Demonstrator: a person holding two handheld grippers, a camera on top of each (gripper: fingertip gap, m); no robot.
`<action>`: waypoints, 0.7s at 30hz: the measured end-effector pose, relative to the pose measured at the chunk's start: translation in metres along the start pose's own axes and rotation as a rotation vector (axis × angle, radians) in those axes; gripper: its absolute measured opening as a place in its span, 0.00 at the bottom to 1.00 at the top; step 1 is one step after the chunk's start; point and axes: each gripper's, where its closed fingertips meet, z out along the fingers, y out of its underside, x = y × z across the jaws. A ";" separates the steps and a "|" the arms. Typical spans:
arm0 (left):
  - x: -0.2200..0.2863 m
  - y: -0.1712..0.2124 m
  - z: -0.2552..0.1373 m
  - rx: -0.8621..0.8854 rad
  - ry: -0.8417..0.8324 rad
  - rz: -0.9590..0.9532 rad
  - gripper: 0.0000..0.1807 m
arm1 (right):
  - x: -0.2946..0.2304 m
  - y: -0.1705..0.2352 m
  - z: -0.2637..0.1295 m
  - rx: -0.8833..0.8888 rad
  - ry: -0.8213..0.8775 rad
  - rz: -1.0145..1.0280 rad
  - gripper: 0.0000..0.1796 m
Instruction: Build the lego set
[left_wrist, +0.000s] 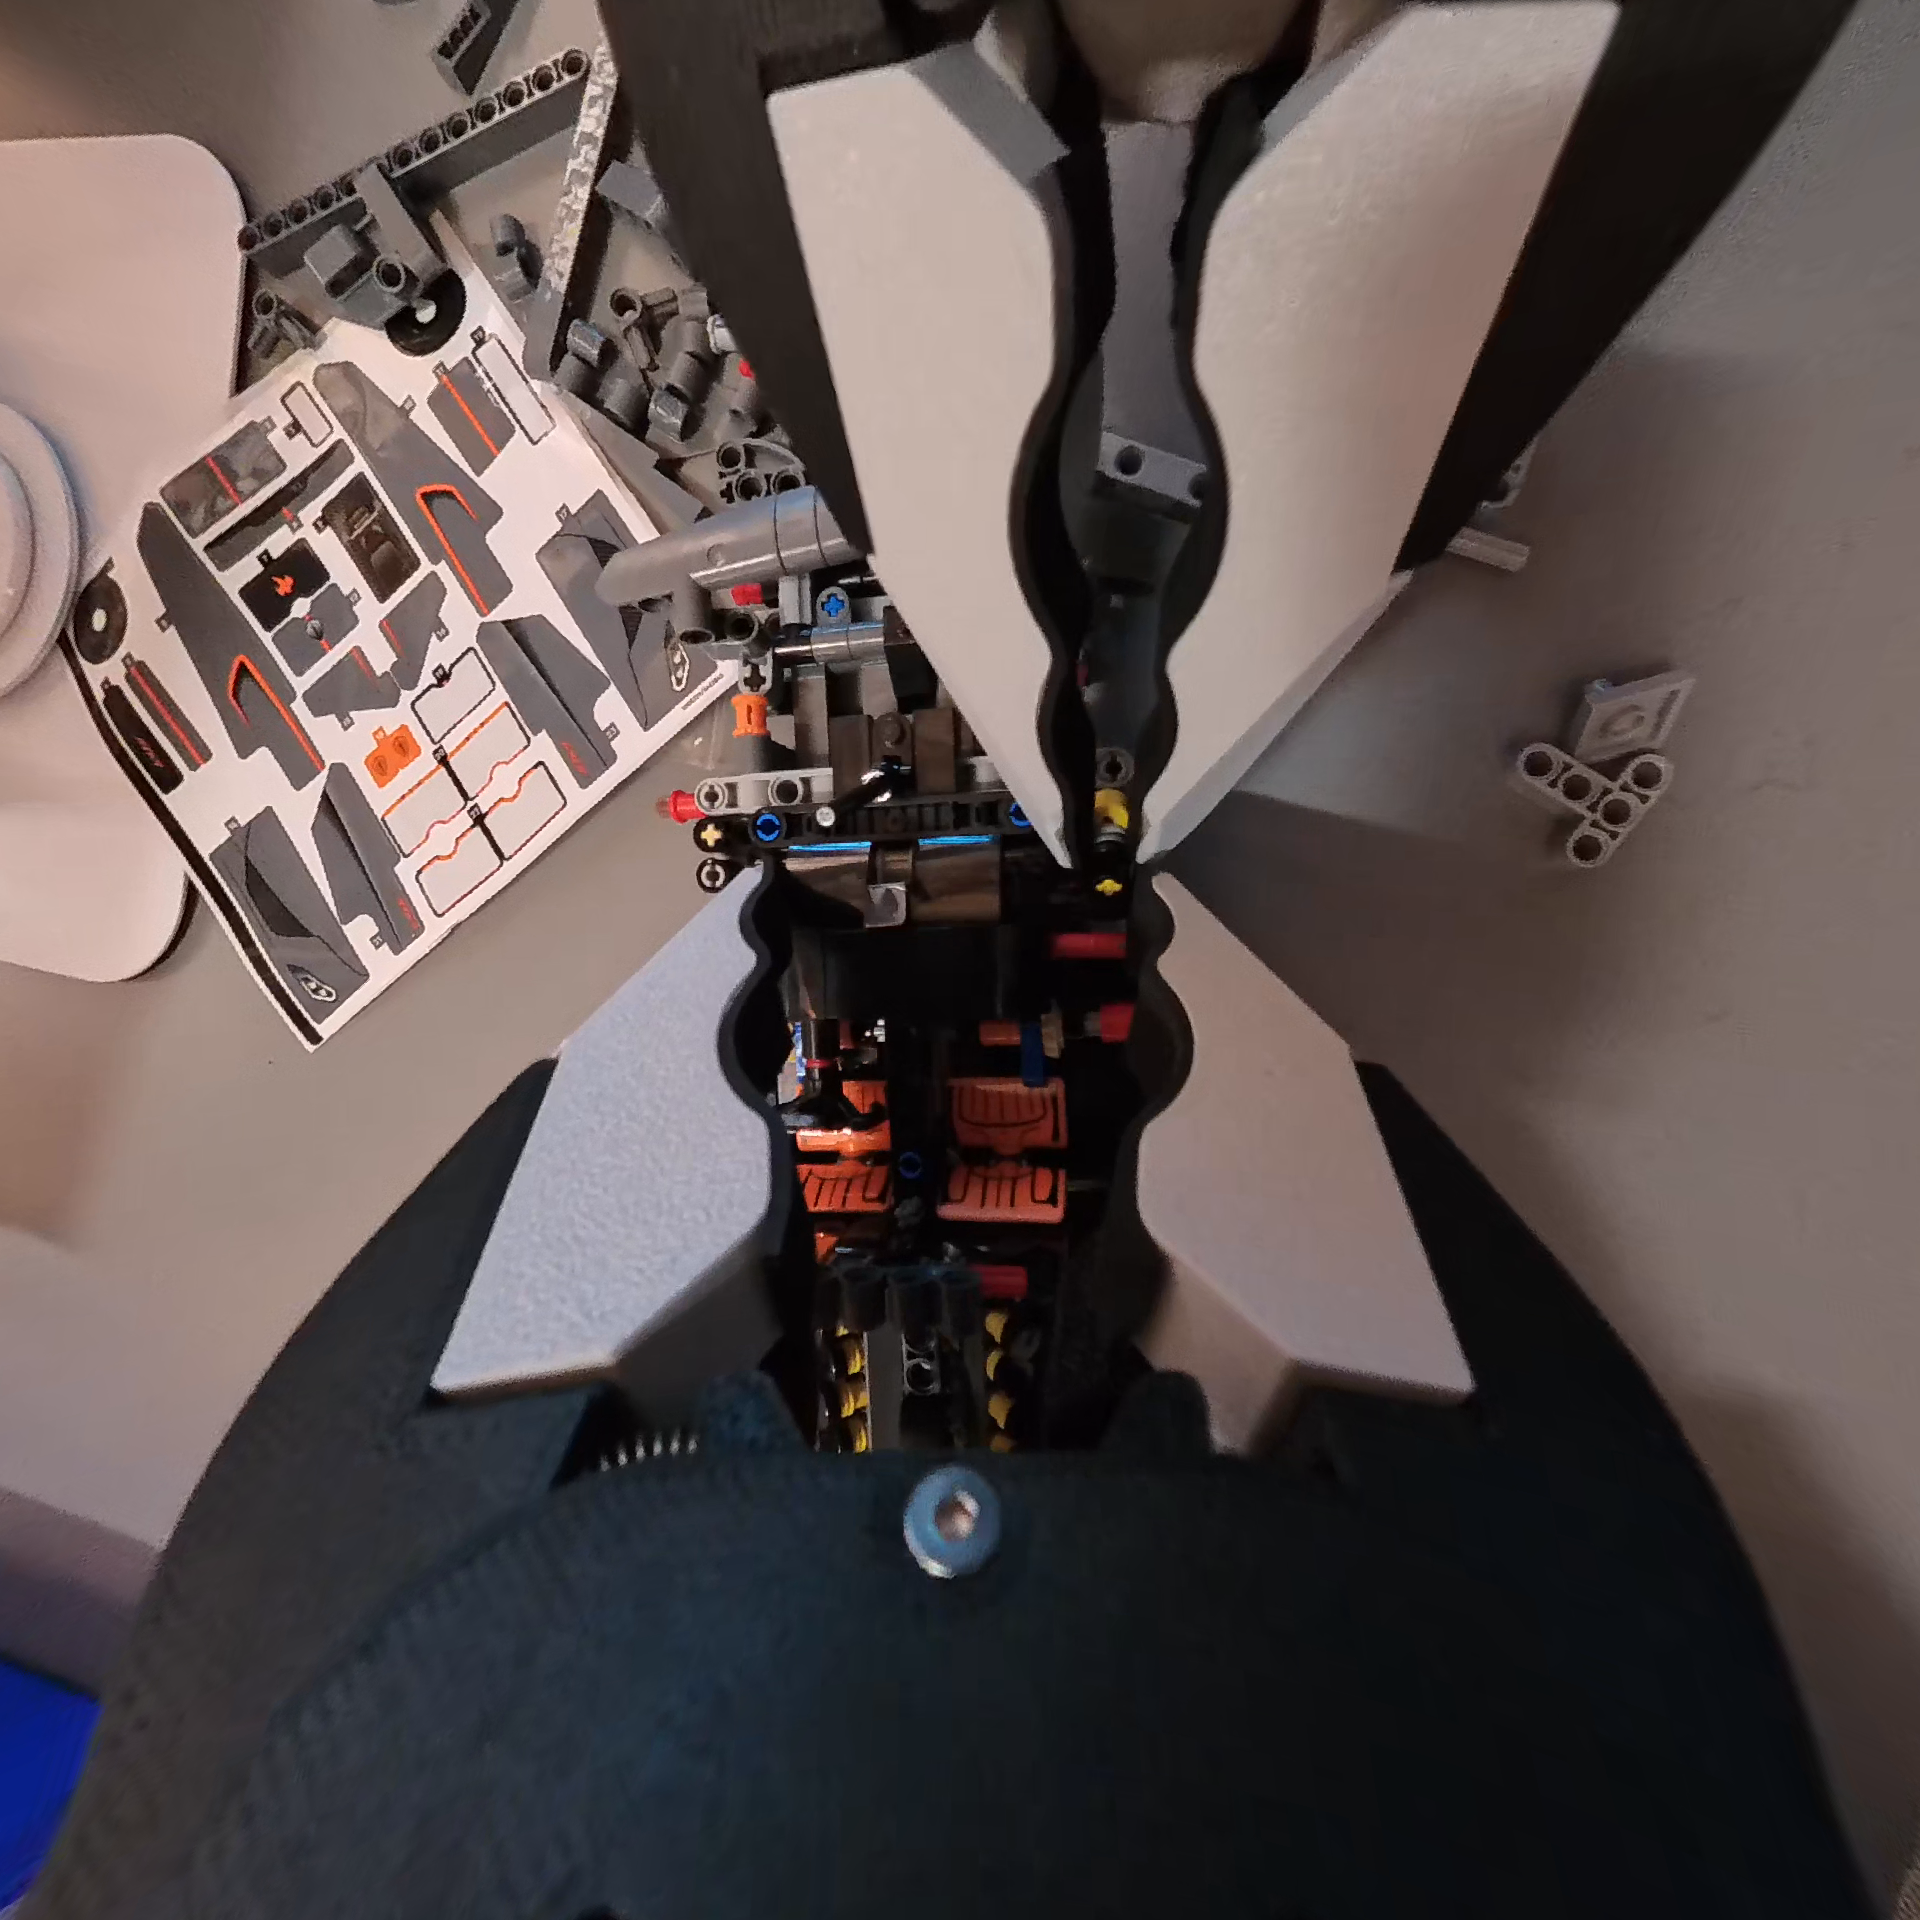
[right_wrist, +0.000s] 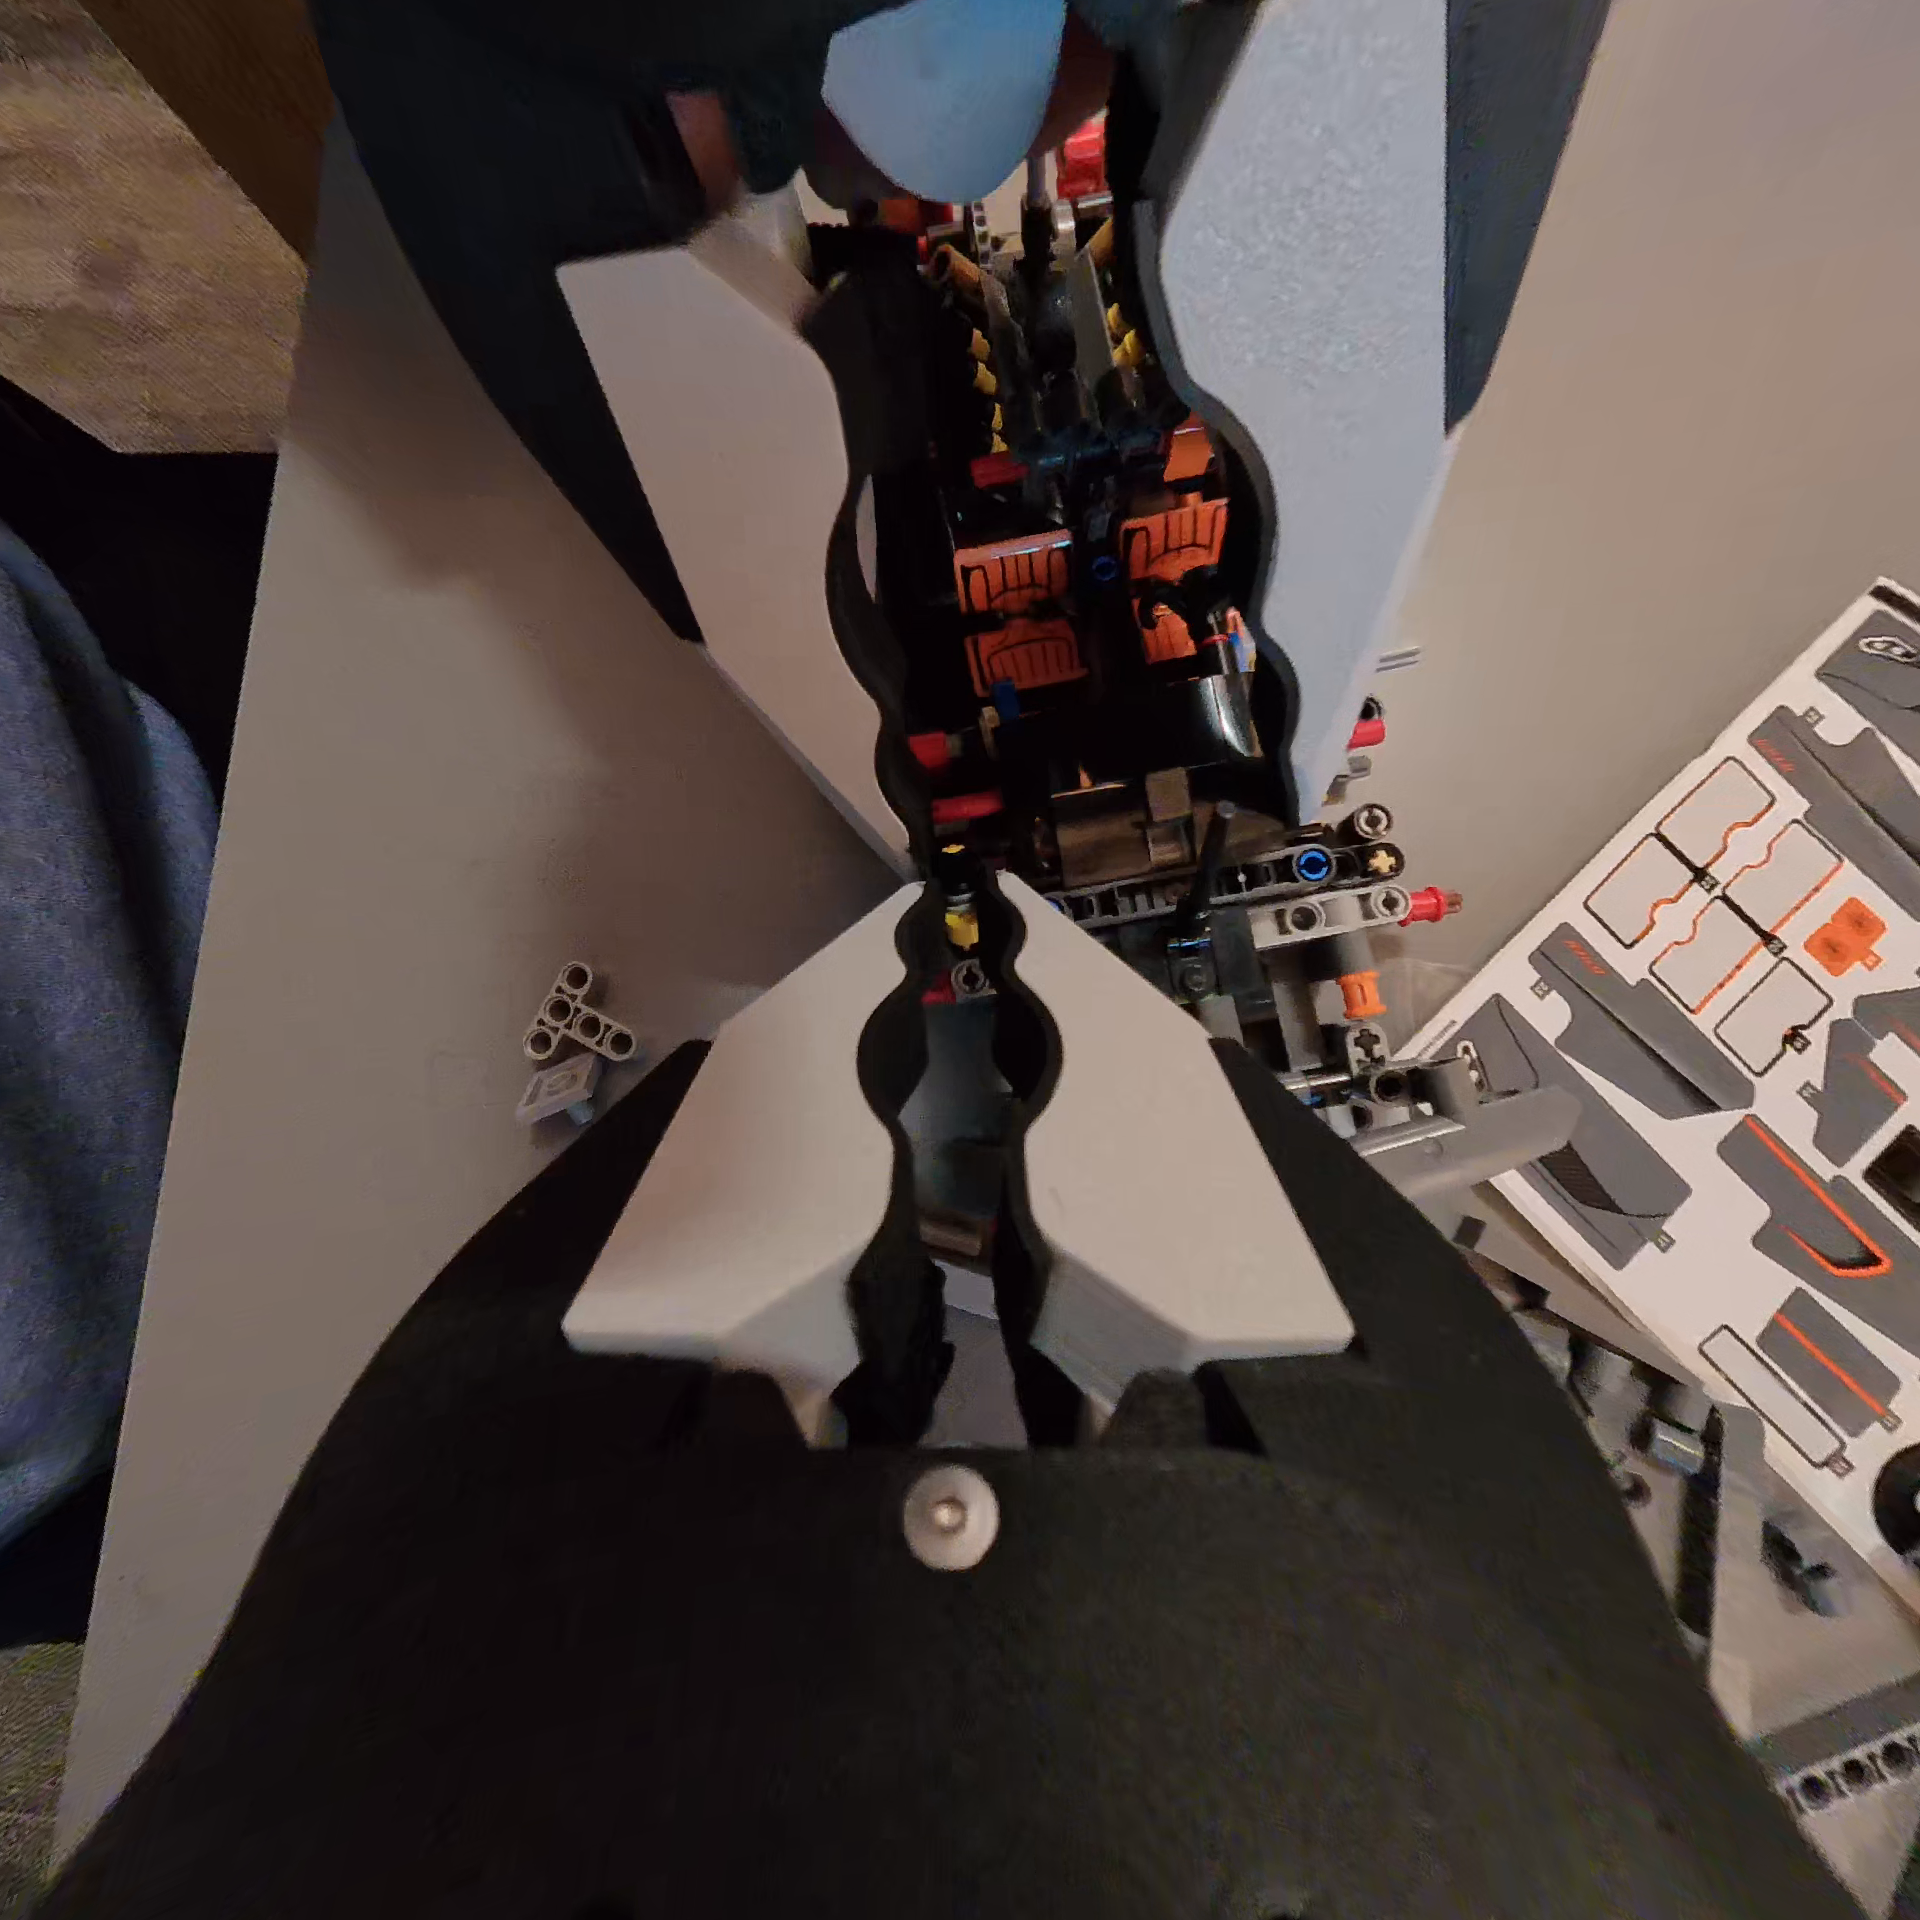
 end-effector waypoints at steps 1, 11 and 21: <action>0.000 0.000 0.000 -0.003 0.000 0.001 0.35 | 0.000 0.000 0.000 0.010 -0.016 0.009 0.02; -0.001 0.000 -0.001 0.008 0.010 -0.017 0.35 | 0.001 -0.001 0.000 -0.060 0.014 0.014 0.01; -0.002 0.000 -0.001 0.006 0.007 -0.026 0.35 | 0.002 -0.001 -0.001 0.044 -0.045 0.095 0.02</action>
